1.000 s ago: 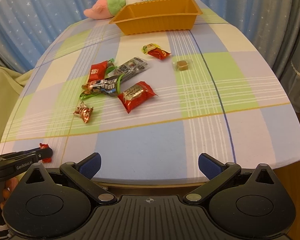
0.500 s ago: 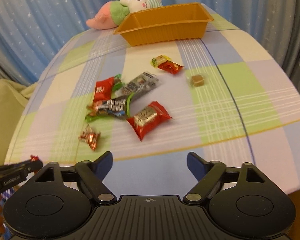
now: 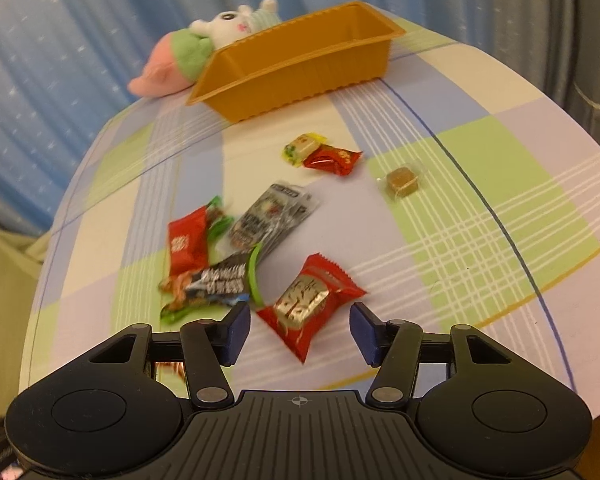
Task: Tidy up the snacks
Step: 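Grasp the red square candy pack with the right tool while the left tool holds its candy, then carry both held candies over the orange tray with both tools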
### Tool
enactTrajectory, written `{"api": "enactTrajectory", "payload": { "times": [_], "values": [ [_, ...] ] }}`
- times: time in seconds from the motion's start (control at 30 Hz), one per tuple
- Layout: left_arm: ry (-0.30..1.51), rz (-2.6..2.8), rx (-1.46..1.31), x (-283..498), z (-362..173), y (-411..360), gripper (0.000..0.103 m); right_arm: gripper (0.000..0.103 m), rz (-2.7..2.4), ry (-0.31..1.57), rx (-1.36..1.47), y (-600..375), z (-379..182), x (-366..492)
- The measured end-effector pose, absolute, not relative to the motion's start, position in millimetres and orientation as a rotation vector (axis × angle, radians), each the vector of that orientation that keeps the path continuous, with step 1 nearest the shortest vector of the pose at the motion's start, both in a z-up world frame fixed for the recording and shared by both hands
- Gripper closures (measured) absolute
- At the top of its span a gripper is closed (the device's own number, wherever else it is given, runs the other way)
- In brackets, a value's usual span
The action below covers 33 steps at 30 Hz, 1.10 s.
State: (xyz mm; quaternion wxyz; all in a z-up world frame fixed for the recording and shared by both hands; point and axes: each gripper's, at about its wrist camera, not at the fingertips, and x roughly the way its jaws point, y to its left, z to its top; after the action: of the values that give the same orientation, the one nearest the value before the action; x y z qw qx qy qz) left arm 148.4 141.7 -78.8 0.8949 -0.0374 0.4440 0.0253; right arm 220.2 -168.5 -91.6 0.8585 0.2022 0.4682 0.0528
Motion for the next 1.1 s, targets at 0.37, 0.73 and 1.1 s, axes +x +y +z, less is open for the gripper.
{"api": "enactTrajectory", "payload": {
  "times": [0.37, 0.73, 1.1],
  "values": [
    [0.922, 0.065, -0.08, 149, -77, 157, 0.088, 0.061, 0.043, 0.995, 0.412, -164, -105, 234],
    [0.92, 0.025, -0.06, 158, -71, 140, 0.088, 0.077, 0.109, 0.983, 0.304, -176, -100, 228],
    [0.859, -0.035, -0.022, 212, -47, 76, 0.088, 0.077, 0.195, 0.946, 0.29, -213, -73, 266]
  ]
}}
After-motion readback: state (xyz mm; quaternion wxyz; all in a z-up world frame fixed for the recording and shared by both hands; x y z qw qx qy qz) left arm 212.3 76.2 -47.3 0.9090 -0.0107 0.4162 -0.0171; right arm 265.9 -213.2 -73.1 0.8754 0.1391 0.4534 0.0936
